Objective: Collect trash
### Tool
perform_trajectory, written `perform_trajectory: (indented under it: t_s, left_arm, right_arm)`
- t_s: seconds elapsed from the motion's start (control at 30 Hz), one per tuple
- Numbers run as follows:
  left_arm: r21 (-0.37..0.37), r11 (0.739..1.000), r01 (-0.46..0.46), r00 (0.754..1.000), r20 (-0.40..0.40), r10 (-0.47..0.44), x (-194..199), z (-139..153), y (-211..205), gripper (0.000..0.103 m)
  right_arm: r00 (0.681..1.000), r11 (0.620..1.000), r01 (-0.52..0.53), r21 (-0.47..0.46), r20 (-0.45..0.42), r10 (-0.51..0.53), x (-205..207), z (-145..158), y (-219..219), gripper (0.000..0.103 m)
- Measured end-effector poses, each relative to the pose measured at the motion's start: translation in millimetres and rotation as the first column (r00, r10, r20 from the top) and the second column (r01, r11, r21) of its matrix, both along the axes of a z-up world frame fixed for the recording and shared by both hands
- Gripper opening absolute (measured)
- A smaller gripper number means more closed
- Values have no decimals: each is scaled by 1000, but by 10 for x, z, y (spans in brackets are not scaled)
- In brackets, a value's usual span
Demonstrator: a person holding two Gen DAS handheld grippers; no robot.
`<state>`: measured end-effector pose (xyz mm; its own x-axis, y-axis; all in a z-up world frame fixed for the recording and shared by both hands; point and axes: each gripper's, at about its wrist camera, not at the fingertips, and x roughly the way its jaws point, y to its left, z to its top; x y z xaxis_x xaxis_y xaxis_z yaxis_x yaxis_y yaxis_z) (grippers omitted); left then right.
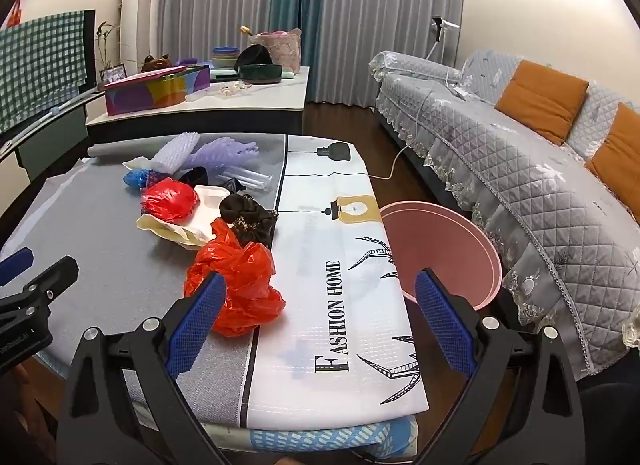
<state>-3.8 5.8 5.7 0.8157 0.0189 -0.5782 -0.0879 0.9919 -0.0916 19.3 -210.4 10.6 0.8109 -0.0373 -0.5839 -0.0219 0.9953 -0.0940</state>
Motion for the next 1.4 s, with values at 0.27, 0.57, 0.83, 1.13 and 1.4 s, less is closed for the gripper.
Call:
perform_trajectory:
  t_s: [0.27,0.57,0.83,1.13,1.4]
  left_arm:
    - [2,1000,23,1000,5,-23,-6,21,-49,91]
    - [-3,1000,27,1000,8,-27,-3,23,-64,91]
    - [-5,1000,28,1000,8,-28,-9,29,-63,91]
    - [-3,1000,31,999,11,-31,-11,38,-76,91]
    - [-5,1000,31,999,12,-31,-19,44,-74,91]
  right_arm:
    - [1000,1000,-1,1,0,1,24,16,-19,93]
    - [1000,1000,-1,2,2,1,26,22,-15,91]
    - [1000,1000,-2,4,3,2,30,26,-13,91]
    - [1000,1000,-4,4,2,4,41,32,22,91]
    - [1000,1000,-4,5,3,4,40,34,29,89]
